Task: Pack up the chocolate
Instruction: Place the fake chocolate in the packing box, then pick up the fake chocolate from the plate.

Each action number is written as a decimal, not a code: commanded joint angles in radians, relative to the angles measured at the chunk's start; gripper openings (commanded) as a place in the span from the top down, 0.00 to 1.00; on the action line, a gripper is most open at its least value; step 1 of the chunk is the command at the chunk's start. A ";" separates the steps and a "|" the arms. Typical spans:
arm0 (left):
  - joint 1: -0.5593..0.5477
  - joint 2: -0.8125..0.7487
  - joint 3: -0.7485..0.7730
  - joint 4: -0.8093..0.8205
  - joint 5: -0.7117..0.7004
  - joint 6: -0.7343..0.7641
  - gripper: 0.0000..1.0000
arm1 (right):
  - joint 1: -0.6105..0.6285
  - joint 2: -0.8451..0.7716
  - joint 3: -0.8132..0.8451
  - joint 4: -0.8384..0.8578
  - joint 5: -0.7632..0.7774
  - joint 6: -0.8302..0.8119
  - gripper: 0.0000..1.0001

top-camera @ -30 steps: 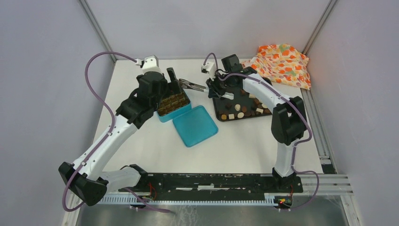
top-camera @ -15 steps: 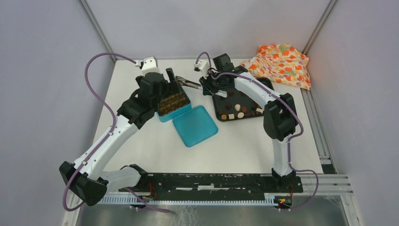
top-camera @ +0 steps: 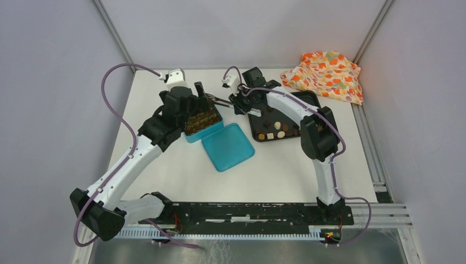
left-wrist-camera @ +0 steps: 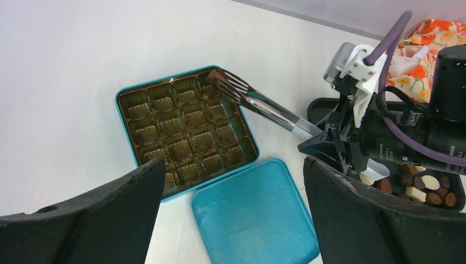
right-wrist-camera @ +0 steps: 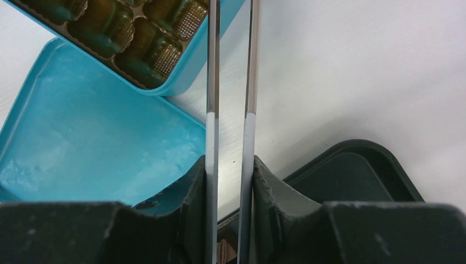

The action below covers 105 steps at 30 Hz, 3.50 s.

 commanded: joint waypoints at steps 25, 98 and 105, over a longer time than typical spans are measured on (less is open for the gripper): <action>0.004 -0.073 -0.037 0.042 -0.030 -0.060 0.00 | 0.011 0.005 0.068 0.048 0.010 0.024 0.57; 0.005 -0.030 -0.135 0.239 0.304 -0.135 0.00 | -0.476 -0.401 -0.524 -0.041 0.007 -0.148 0.56; 0.005 -0.031 -0.134 0.237 0.306 -0.135 0.00 | -0.470 -0.384 -0.507 -0.047 0.019 -0.148 0.67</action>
